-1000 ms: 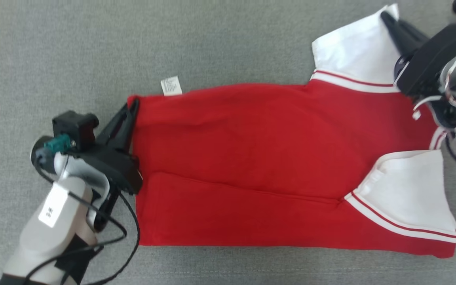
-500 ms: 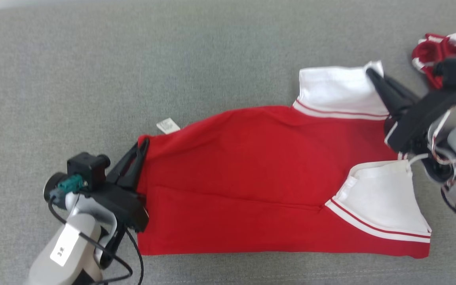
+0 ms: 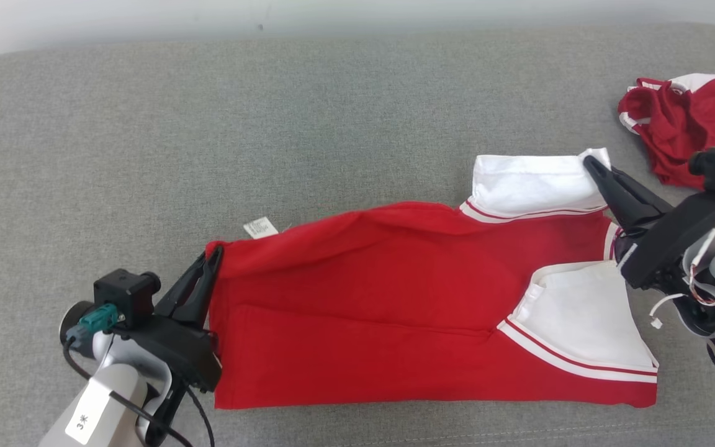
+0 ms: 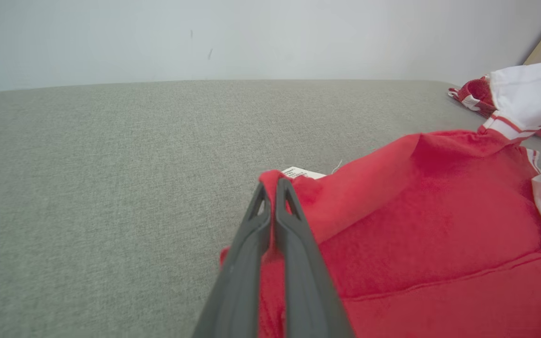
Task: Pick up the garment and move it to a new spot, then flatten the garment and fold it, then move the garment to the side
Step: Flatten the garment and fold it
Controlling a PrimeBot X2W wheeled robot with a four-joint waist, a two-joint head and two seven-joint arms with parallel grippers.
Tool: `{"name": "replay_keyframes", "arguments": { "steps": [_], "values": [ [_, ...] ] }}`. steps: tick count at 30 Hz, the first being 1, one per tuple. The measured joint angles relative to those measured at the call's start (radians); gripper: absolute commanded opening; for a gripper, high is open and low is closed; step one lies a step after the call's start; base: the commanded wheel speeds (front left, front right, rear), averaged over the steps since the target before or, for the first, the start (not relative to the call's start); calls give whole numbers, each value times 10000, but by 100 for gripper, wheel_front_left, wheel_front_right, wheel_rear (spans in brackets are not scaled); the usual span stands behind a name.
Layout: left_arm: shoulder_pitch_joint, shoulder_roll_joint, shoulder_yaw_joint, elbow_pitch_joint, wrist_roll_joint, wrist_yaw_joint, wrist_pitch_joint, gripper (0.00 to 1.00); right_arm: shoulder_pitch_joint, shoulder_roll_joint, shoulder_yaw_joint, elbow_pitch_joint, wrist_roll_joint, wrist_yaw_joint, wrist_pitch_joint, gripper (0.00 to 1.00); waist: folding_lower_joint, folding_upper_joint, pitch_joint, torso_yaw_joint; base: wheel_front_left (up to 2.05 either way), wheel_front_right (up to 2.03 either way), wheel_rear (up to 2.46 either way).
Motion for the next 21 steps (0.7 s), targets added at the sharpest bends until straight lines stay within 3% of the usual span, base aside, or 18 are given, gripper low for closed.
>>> {"name": "replay_keyframes", "arguments": {
  "steps": [21],
  "values": [
    [432, 163, -178, -84, -282, 0, -77, 0, 1440, -345, 554, -132, 1062, 6, -646, 0, 0, 1, -106, -112, 0, 0, 0]
  ]
}}
